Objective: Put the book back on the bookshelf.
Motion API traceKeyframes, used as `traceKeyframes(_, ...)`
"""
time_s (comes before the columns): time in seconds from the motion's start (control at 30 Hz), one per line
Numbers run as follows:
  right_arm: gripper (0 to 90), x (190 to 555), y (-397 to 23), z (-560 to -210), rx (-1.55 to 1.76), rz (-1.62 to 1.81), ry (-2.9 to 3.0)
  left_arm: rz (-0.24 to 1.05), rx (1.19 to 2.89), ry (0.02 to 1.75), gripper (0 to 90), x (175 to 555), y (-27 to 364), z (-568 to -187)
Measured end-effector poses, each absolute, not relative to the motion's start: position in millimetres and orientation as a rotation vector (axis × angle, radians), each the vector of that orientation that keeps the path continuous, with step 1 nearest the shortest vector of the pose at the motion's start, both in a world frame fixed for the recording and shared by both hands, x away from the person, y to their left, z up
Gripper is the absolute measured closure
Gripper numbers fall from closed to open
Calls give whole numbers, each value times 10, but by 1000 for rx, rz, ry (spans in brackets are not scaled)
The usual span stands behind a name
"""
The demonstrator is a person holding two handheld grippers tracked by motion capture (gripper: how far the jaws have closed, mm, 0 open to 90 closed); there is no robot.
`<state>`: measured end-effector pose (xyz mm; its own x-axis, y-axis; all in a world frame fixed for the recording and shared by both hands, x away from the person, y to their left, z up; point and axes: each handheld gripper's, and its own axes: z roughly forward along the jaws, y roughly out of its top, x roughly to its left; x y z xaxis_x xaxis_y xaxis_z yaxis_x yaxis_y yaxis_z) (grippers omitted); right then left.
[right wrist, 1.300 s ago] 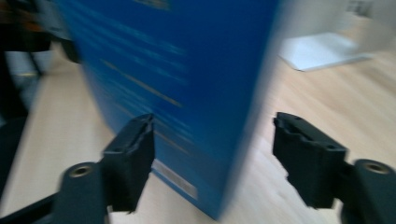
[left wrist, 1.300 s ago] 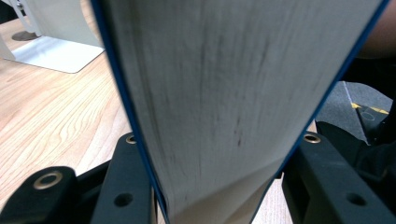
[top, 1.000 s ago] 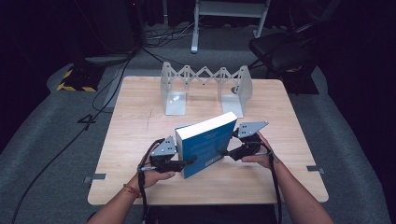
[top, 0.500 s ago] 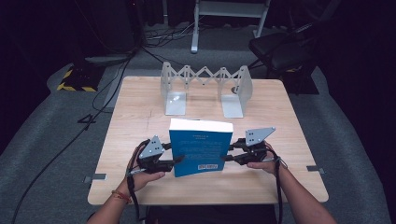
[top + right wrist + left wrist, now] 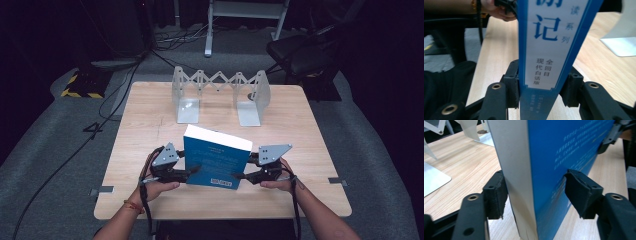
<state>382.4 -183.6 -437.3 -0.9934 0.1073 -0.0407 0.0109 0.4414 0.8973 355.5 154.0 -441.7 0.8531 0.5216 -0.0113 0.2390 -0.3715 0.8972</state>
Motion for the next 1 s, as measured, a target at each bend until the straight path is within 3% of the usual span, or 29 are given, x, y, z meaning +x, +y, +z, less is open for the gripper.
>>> traceKeyframes(0.17, 581, 3721, -1896, -4403, 202, 1641, 2532, 294, 1959, 547, 349, 3614, 1511, -4419)
traceKeyframes(0.37, 515, 3656, -1787, -4398, 215, 1658, 2487, 268, 1963, 533, 300, 3664, 1388, -4407)
traceKeyframes(0.53, 580, 3568, -1790, -4347, 274, 1545, 2427, 265, 1978, 524, 286, 3722, 1313, -4394)
traceKeyframes(1.0, 591, 3684, -2036, -4363, 349, 1585, 2424, 268, 1985, 522, 272, 3844, 1063, -4384)
